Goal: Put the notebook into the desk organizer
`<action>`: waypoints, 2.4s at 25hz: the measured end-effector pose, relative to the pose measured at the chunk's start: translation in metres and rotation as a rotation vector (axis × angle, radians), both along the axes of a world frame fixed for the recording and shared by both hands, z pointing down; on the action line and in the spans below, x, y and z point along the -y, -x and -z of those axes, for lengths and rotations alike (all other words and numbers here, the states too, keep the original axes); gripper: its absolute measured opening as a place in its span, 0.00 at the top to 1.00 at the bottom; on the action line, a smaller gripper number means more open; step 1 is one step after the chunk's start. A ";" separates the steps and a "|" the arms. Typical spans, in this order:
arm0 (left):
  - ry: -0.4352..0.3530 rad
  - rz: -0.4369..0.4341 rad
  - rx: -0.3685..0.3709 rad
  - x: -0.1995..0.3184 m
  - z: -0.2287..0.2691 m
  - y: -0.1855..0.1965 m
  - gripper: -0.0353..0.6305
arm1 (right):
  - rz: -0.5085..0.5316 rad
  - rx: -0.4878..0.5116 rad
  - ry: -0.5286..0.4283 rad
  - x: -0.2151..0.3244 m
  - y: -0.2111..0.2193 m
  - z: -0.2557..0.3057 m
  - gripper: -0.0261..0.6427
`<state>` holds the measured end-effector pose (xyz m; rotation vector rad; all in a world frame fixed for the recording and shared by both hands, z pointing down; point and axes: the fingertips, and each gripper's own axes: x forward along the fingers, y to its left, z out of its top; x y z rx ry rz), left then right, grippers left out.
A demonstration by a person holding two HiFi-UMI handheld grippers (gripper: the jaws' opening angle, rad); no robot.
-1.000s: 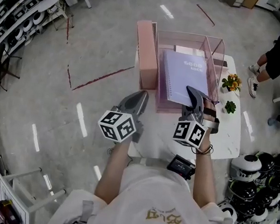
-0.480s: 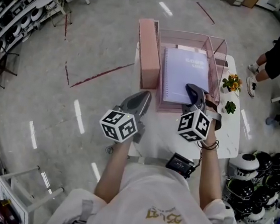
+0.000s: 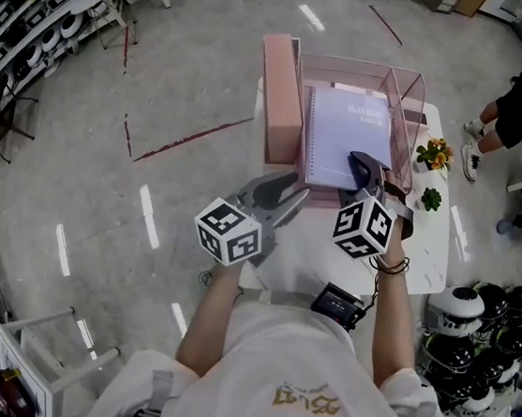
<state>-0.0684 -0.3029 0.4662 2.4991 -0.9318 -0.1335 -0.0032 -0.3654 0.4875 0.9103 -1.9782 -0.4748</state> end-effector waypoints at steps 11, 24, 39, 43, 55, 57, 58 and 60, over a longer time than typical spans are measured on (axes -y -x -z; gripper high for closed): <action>-0.042 0.024 0.060 0.007 0.011 -0.009 0.62 | -0.006 0.010 -0.006 -0.008 -0.004 0.003 0.69; 0.015 0.141 0.222 0.018 -0.007 -0.009 0.67 | -0.058 0.301 0.083 -0.050 -0.012 0.018 0.69; 0.031 0.245 0.176 -0.001 -0.013 0.002 0.71 | -0.202 0.816 0.187 -0.082 -0.040 0.026 0.86; 0.008 0.248 0.173 -0.021 -0.006 0.004 0.77 | -0.233 0.984 0.215 -0.101 -0.047 0.033 0.94; -0.030 0.250 0.144 -0.071 0.009 0.000 0.92 | -0.334 1.061 0.092 -0.147 -0.065 0.043 0.94; -0.027 0.251 0.135 -0.076 0.010 0.001 0.92 | -0.344 1.061 0.083 -0.152 -0.066 0.044 0.94; -0.024 0.252 0.129 -0.078 0.010 0.001 0.92 | -0.349 1.062 0.080 -0.154 -0.067 0.044 0.94; -0.020 0.254 0.117 -0.080 0.012 0.001 0.92 | -0.359 1.065 0.073 -0.156 -0.069 0.045 0.94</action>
